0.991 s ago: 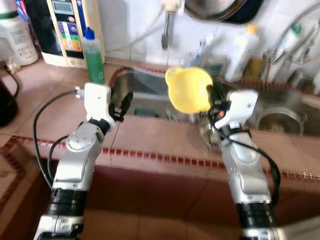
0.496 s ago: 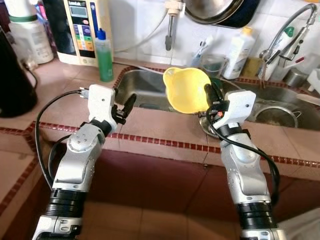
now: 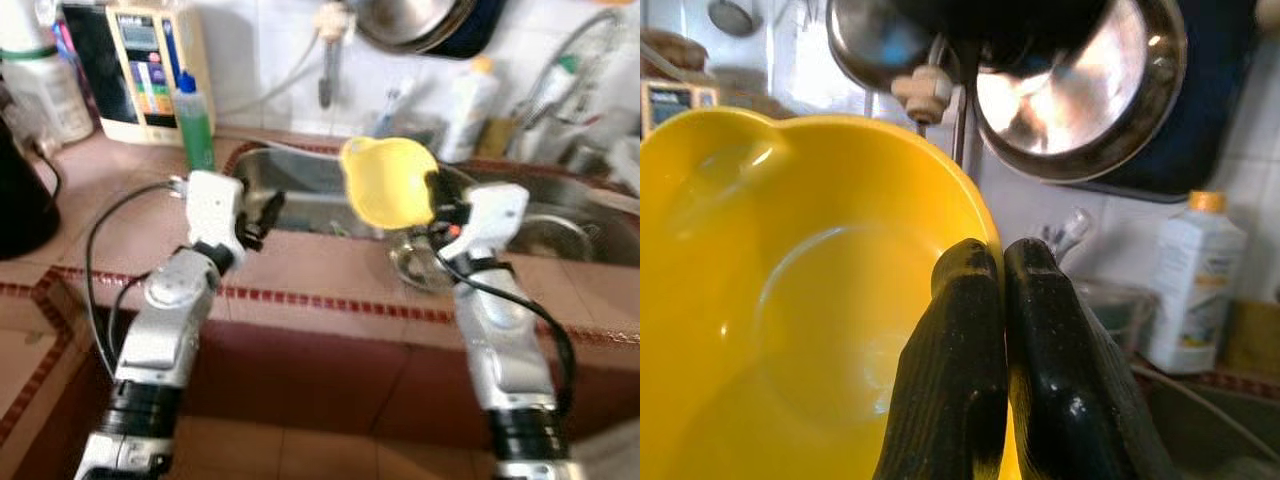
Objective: Kitchen organization
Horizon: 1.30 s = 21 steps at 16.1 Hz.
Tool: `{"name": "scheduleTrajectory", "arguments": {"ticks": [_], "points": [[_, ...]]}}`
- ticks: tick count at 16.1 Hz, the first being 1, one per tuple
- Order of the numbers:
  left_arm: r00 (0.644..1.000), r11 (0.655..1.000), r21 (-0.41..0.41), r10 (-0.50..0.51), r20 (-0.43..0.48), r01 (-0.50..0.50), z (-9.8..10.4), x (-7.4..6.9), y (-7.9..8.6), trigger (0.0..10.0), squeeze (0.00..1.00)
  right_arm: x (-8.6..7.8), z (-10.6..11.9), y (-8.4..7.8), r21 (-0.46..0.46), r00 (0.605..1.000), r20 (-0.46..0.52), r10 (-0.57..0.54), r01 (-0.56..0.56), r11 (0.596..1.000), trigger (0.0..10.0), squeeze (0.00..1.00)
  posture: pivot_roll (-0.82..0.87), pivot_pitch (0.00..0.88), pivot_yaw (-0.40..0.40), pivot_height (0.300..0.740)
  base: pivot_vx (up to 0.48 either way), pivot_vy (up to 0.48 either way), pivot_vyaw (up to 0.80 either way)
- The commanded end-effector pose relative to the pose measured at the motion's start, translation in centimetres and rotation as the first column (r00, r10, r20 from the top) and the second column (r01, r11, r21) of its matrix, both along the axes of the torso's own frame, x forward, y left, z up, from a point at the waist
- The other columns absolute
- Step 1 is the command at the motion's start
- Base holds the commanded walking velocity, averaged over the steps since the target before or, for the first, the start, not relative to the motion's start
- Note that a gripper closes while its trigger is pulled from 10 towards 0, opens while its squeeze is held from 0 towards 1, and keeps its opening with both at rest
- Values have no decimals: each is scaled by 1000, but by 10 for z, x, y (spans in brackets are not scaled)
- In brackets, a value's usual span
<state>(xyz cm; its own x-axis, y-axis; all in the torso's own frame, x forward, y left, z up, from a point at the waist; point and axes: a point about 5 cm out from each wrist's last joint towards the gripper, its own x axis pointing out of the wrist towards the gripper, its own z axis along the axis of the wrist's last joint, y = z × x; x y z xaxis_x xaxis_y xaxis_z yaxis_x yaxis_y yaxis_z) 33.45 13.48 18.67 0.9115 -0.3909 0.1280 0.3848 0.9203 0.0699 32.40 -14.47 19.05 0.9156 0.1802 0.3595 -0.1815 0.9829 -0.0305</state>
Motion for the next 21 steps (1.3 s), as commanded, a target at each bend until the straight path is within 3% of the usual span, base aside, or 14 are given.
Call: {"name": "scheduleTrajectory", "arguments": {"ticks": [1, 12, 14, 16, 21], "points": [[1000, 1000, 8, 22, 11, -22, 4, 1, 7, 10000, 0, 2, 6, 9, 11, 1000, 16, 23, -23, 1000, 10000, 0, 25, 27, -70, 740, 450, 0, 0], [1000, 1000, 1, 26, 7, -26, 3, -1, 6, 10000, 0, 0, 5, 9, 7, 999, 2, 33, -33, 999, 10000, 0, 23, 41, -73, 740, 437, 0, 0], [1000, 1000, -13, 25, 1, -25, 4, -1, 4, 10000, 0, 0, 3, 8, 5, 999, -15, 36, -36, 999, 10000, 0, 22, 45, -73, 740, 0, 0, 0], [999, 999, 23, 50, -15, -50, 4, -1, 4, 10000, 0, 2, 0, 4, 15, 998, -55, 32, -31, 999, 10000, 0, 25, 49, -73, 740, 0, 0, 0], [990, 977, 162, -142, 7, 139, 6, -23, -10, 10000, 0, 11, -6, -18, 5, 987, -158, -8, 9, 1000, 10000, 0, 24, 91, -62, 740, 0, 0, 0]]}}
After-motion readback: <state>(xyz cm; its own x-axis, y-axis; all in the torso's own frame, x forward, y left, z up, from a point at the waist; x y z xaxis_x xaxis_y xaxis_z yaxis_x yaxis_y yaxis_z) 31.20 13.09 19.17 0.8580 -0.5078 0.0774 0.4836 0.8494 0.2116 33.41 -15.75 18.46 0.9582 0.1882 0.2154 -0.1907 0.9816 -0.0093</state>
